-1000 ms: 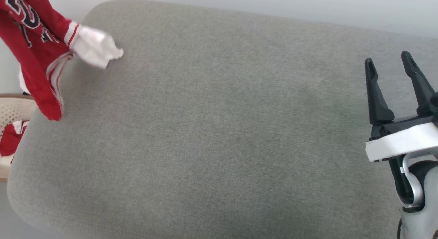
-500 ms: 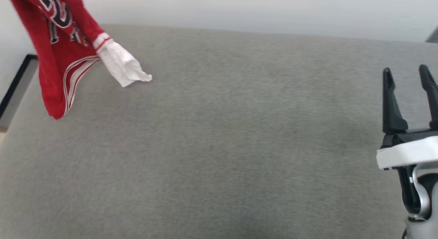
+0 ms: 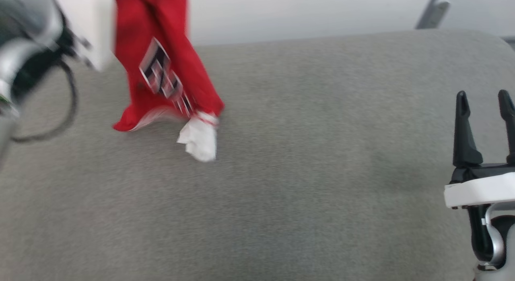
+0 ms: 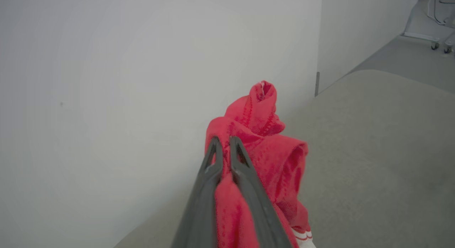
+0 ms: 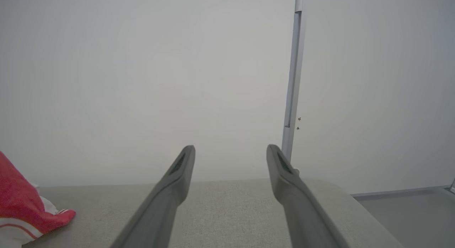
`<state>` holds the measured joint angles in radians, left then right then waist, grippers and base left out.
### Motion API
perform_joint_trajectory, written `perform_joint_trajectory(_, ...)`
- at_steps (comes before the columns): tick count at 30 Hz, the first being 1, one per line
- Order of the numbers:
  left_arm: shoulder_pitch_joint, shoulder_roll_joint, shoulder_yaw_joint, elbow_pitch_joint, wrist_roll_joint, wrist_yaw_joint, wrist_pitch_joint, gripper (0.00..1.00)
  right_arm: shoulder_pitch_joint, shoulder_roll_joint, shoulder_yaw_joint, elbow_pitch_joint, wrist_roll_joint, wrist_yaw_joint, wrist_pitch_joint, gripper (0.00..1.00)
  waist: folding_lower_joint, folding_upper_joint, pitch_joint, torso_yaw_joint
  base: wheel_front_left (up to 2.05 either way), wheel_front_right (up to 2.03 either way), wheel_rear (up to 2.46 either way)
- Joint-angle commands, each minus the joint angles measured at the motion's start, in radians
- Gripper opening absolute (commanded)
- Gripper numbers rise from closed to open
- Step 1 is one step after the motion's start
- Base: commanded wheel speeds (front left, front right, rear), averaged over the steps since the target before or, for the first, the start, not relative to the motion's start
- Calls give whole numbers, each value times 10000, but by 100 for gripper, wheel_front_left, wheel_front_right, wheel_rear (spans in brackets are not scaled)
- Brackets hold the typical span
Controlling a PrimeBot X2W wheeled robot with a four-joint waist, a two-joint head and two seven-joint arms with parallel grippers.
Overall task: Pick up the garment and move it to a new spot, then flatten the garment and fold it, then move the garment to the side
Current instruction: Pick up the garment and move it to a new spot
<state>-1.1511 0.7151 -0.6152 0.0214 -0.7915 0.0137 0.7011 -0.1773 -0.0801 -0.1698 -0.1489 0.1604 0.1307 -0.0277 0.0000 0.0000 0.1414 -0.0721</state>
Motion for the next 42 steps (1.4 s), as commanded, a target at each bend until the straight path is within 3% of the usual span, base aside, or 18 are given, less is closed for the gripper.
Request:
perform_joint_trajectory(1, 280, -43, -145, -243, -26, 116, 215, 0, 18, 61, 49, 66, 93, 0, -93, 100, 0, 0, 190, -435, 0, 0, 0)
perform_joint_trajectory(7, 1536, -113, -861, -924, -513, 725, 1286, 0, -83, 198, 448, 401, 223, 0, -281, 100, 0, 0, 674, -1118, 0, 0, 0)
perform_joint_trajectory(13, 2810, -315, -1471, -645, -938, 1088, 1787, 0, -304, 288, 960, 934, 388, 0, -534, 100, 0, 0, 1192, -1672, 0, 0, 0)
perform_joint_trajectory(19, 3628, -531, -2072, 477, -994, 894, 1739, 0, -617, 301, 1270, 1440, 561, 0, -819, 100, 0, 0, 1612, -1951, 0, 0, 0)
perform_joint_trajectory(28, 3999, -1463, -2710, 2845, -1065, 378, 1381, 0, -1140, 294, 1774, 2113, 702, 0, -1056, 100, 0, 0, 1820, -1957, 0, 0, 0)
perform_joint_trajectory(30, 3969, -1647, -2723, 3177, -1083, 260, 1220, 36, -1216, 292, 1821, 2197, 656, 0, -1061, 100, 0, 0, 1721, -1895, 0, 0, 0)
perform_joint_trajectory(31, 3931, -1713, -2716, 3272, -1090, 174, 1132, 71, -1216, 291, 1834, 2245, 605, 0, -1045, 100, 0, 0, 1653, -1840, 0, 0, 0)
perform_joint_trajectory(32, 3878, -1764, -2676, 3329, -1129, 93, 1037, 100, -1202, 292, 1861, 2296, 589, 0, -1011, 100, 0, 0, 1565, -1785, 0, 0, 0)
perform_joint_trajectory(42, 3824, -1863, -1855, 2818, -1294, -178, -604, 100, -758, 89, 1727, 2282, 326, 0, -790, 100, 0, 0, 458, -956, 0, 0, 0)
